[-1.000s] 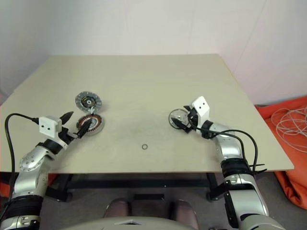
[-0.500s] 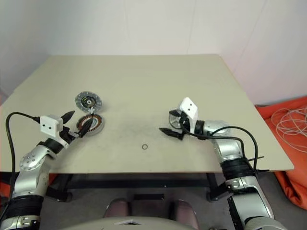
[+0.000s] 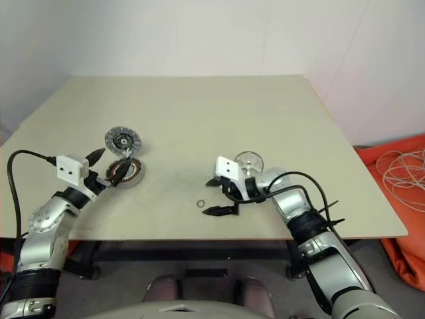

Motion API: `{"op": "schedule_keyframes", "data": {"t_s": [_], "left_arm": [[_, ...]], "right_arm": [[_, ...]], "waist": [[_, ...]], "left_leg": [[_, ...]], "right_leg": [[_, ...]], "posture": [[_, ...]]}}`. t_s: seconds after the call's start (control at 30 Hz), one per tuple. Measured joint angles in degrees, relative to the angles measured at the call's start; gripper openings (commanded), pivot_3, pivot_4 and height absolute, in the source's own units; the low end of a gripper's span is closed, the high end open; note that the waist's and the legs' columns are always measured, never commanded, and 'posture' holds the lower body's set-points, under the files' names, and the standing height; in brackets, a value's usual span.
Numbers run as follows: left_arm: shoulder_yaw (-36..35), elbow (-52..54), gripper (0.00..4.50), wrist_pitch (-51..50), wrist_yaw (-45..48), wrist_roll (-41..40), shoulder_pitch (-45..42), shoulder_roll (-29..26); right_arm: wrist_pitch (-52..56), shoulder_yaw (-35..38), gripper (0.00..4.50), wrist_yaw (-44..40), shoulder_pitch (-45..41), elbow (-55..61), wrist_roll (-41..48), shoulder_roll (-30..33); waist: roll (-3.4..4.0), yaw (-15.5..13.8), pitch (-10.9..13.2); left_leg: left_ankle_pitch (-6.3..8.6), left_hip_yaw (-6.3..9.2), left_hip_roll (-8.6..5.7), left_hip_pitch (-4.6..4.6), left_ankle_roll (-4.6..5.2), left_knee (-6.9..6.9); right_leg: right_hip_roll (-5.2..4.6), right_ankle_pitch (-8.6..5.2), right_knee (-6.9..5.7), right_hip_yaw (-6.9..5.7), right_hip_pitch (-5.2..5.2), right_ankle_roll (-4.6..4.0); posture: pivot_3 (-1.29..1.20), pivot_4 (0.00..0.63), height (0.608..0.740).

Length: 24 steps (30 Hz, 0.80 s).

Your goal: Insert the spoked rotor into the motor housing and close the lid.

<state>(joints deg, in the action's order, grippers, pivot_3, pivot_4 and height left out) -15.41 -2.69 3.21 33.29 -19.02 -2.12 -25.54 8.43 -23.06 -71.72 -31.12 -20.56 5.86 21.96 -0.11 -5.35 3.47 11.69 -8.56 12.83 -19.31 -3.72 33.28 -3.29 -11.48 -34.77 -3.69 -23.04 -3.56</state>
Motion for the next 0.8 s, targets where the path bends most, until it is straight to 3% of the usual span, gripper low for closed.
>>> {"op": "schedule_keyframes", "data": {"t_s": [0.53,0.63,0.8], "left_arm": [[3.0,7.1,4.49,-7.5,10.4,-6.3,6.4,-1.6],[3.8,8.6,4.5,-9.6,10.9,-7.0,7.0,-1.6],[4.4,12.0,4.5,-12.6,14.0,-9.0,9.4,-3.6]], "right_arm": [[-7.5,-0.6,4.5,-4.2,-5.6,-14.6,-2.9,-5.3],[-8.8,-0.2,3.83,-4.3,-6.6,-17.2,-3.4,-6.1],[-11.9,0.2,2.06,-3.2,-7.6,-20.1,-4.4,-6.4]], "waist": [[0.0,0.1,0.0],[0.0,0.2,0.0],[0.01,0.1,0.0]], "left_leg": [[0.0,-0.02,0.02,0.1,0.0,0.01],[-0.01,-0.02,0.03,0.15,-0.01,0.01],[0.0,-0.02,0.02,0.16,-0.01,0.0]], "right_leg": [[0.0,0.08,-0.04,0.01,0.06,-0.13],[0.01,0.02,-0.06,0.01,0.08,-0.03],[0.0,0.02,-0.06,0.01,0.09,-0.05]], "posture": [[0.0,0.0,0.74],[0.0,0.0,0.74],[0.0,0.0,0.74]]}}
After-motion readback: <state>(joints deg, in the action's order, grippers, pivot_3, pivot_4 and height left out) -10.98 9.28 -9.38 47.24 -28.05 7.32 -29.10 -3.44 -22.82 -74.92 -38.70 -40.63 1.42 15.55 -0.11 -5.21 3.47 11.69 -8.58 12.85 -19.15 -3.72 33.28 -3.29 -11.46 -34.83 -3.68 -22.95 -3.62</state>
